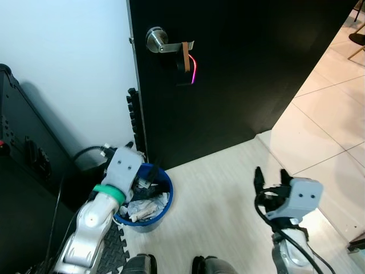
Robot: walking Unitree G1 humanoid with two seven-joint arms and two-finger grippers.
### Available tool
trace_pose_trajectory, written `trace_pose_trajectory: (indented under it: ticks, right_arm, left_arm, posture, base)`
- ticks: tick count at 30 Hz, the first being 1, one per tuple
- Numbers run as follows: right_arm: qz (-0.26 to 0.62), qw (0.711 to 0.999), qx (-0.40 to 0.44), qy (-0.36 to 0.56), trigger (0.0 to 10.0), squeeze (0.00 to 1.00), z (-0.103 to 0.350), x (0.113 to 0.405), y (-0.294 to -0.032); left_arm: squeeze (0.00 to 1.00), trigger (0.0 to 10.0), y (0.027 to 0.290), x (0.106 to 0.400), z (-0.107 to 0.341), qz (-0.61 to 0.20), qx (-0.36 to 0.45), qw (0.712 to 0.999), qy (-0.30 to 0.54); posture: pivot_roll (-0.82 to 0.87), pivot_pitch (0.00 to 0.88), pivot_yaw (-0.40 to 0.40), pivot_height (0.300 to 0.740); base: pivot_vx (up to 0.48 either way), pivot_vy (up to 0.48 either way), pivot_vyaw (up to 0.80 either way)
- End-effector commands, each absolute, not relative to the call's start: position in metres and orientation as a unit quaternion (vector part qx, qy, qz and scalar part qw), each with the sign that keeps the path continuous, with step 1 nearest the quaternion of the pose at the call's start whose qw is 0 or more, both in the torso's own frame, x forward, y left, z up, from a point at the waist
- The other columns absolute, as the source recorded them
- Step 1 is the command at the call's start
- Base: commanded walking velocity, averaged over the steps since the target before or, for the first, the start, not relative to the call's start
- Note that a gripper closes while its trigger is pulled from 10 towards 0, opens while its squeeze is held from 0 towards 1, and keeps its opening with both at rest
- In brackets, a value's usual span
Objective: Clean up the room
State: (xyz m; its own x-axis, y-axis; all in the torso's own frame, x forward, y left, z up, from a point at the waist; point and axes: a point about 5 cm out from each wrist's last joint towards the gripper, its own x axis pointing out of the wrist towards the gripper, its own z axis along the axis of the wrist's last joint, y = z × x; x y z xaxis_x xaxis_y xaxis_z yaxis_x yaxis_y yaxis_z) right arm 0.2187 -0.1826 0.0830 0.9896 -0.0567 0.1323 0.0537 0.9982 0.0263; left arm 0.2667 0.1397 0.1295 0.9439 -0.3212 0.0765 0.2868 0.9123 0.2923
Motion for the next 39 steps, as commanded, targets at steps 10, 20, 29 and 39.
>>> trace_pose_trajectory:
  ticks: [10,20,29,39]
  right_arm:
    - [0.003,0.998,-0.025,-0.065,10.0,0.0,0.089,0.245,-0.189]
    - [-0.09,0.982,-0.055,-0.16,10.0,0.0,0.168,0.291,-0.262]
    - [-0.033,0.996,-0.026,0.073,10.0,0.0,0.036,0.258,-0.221]
    - [-0.067,0.979,0.002,0.19,10.0,0.0,-0.017,0.223,-0.225]
  left_arm:
    - [0.0,10.0,0.133,0.29,0.128,-0.168,0.151,0.973,-0.053]
    - [0.0,10.0,0.142,0.344,0.215,-0.161,0.186,0.954,-0.172]
    - [0.0,10.0,0.12,0.31,0.087,-0.232,0.127,0.963,0.056]
    - [0.0,10.0,0.124,0.289,0.049,-0.219,0.132,0.96,0.112]
  posture:
    - [0.03,0.005,0.006,0.74]
    - [0.01,0.016,0.013,0.74]
    - [0.02,0.031,0.002,0.74]
    - [0.04,0.034,0.004,0.74]
  base:
    - [0.0,0.0,0.0]
    - [0.0,0.0,0.0]
    - [0.0,0.0,0.0]
    - [0.0,0.0,0.0]
